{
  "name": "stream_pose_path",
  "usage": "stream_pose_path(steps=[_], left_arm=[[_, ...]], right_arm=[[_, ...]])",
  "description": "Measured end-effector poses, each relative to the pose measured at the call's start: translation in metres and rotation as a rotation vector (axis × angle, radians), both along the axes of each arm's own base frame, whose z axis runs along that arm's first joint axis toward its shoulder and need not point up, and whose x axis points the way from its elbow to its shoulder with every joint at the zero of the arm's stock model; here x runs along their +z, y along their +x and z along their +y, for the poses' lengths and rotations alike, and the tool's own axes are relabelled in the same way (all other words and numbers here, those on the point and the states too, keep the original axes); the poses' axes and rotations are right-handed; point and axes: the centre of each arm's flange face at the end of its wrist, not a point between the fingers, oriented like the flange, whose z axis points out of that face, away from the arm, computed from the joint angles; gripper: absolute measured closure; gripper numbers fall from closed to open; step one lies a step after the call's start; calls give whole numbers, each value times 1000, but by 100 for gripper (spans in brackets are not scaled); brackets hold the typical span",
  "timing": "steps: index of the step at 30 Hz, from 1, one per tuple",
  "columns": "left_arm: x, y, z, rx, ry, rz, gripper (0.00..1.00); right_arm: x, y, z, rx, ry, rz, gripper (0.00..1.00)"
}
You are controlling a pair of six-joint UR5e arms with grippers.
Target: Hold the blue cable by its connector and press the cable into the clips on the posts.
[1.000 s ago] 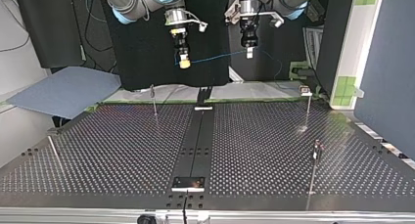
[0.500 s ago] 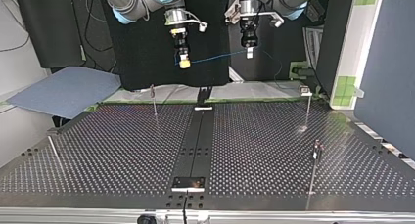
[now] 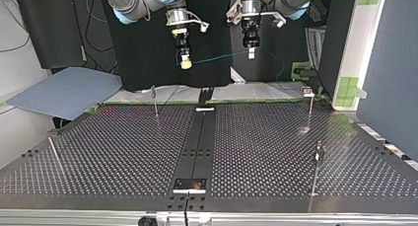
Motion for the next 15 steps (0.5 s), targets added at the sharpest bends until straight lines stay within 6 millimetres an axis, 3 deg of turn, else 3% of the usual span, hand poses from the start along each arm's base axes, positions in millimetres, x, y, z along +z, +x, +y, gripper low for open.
stream_pose_path(steps=[6, 15], left_arm=[[0, 0, 0, 0, -1, -1, 100], [0, 1, 0, 0, -1, -1, 100]], right_arm=[[-3, 7, 4, 14, -2, 4, 100], [-43, 14, 18, 41, 43, 55, 100]])
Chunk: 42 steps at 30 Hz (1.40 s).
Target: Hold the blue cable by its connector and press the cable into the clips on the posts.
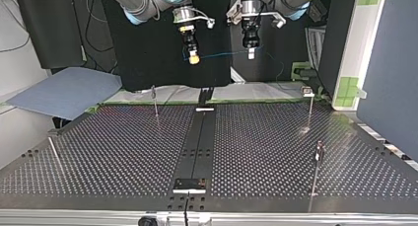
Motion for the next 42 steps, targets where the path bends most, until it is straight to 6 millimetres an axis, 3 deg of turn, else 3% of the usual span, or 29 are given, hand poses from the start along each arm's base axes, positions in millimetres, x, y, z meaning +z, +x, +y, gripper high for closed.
stream_pose_path(steps=[4, 13, 21, 30, 38, 42], left_arm=[[0, 0, 0, 0, 0, 0, 100], [-1, 3, 0, 0, 7, 4, 100], [-24, 25, 13, 46, 81, 78, 100], [-56, 20, 20, 54, 123, 153, 100], [-58, 19, 21, 55, 126, 159, 100], [-54, 15, 24, 64, 105, 148, 100]], right_arm=[[-14, -2, 2, 0, 17, 19, 100], [-17, -3, 3, 1, 21, 24, 100], [-17, -3, 3, 1, 21, 24, 100], [-17, -3, 3, 1, 21, 24, 100], [-17, -2, 3, 1, 21, 23, 100], [-6, 6, 5, -1, 20, 0, 100]])
